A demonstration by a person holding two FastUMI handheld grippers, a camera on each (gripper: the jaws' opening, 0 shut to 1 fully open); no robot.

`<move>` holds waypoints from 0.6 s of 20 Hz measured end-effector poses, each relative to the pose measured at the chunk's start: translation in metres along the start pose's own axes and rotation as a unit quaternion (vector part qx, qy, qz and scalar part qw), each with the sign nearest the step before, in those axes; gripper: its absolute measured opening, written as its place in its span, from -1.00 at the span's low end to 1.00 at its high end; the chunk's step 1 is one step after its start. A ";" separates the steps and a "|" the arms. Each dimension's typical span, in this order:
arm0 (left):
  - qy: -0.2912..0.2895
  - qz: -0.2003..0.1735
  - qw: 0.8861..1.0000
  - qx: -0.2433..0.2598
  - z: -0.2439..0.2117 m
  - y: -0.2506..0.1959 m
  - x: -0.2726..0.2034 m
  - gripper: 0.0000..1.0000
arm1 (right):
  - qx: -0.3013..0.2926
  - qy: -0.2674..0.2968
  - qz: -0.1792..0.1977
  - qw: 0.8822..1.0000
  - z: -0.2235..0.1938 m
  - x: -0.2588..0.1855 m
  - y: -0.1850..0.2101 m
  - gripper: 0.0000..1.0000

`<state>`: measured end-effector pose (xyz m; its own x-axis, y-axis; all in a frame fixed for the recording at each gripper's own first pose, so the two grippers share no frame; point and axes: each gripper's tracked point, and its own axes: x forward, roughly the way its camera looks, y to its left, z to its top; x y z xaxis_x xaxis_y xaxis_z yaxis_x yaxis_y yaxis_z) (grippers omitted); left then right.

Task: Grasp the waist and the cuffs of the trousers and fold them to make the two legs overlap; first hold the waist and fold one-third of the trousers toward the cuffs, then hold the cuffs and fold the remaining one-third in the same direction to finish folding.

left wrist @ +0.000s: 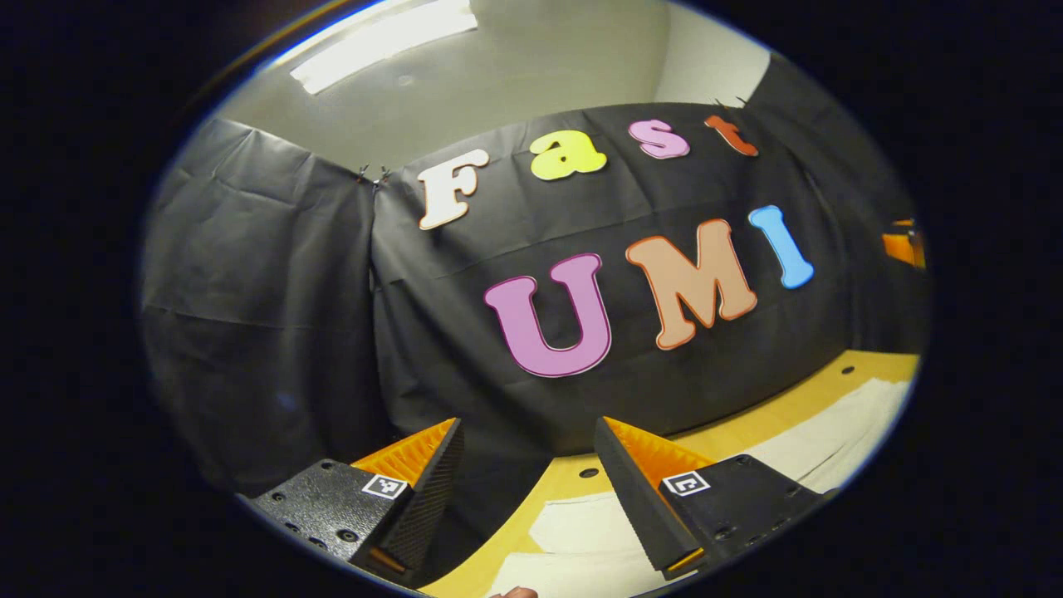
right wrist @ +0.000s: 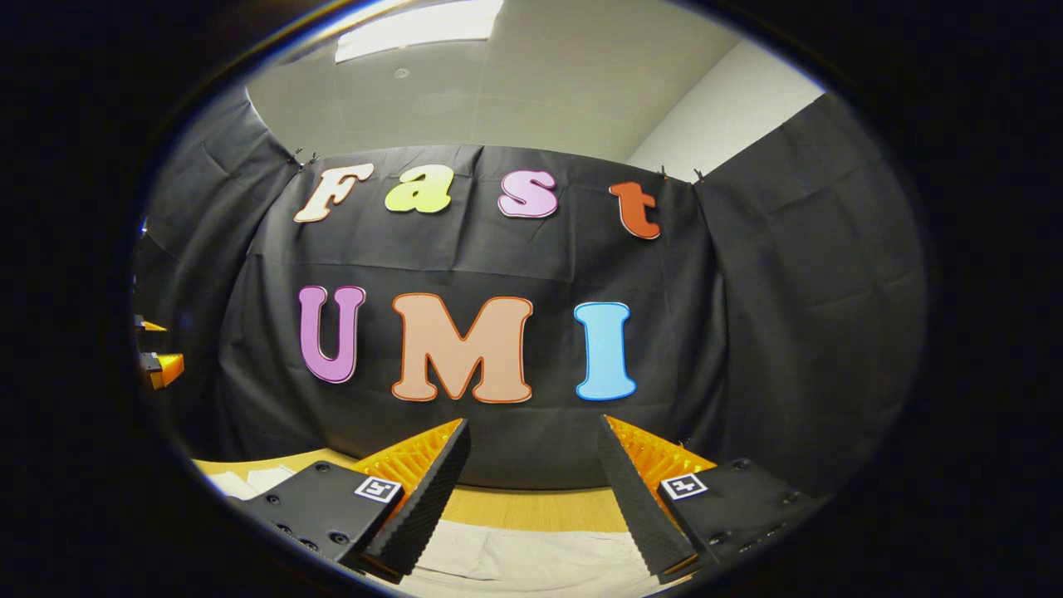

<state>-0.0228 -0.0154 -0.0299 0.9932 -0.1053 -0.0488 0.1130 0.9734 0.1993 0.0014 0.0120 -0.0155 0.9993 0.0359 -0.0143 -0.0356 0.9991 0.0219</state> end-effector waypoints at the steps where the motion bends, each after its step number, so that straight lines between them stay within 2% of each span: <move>1: 0.008 -0.008 1.000 0.014 -0.007 -0.001 -0.004 0.89 | -0.002 0.003 0.005 1.000 -0.004 0.000 0.004 0.94; 3: 0.027 -0.022 0.999 0.033 -0.024 -0.002 -0.011 1.00 | -0.002 0.007 0.013 1.000 -0.009 0.001 0.010 0.94; 4: 0.035 -0.030 0.998 0.045 -0.033 -0.005 -0.017 0.91 | 0.000 0.008 0.016 1.000 -0.010 0.002 0.013 0.94; 6: 0.050 -0.046 0.995 0.067 -0.049 -0.013 -0.024 0.92 | 0.002 0.013 0.020 1.000 -0.014 0.005 0.017 0.94; 12: 0.109 -0.123 0.974 0.158 -0.121 -0.039 -0.058 0.91 | -0.001 0.019 0.027 0.999 -0.020 0.011 0.023 0.94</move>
<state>-0.0884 -0.0228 -0.1538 0.9100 -0.2479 -0.3323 0.3829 0.8098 0.4445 0.0108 0.0363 -0.0347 0.9945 0.0910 -0.0521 -0.0901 0.9957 0.0210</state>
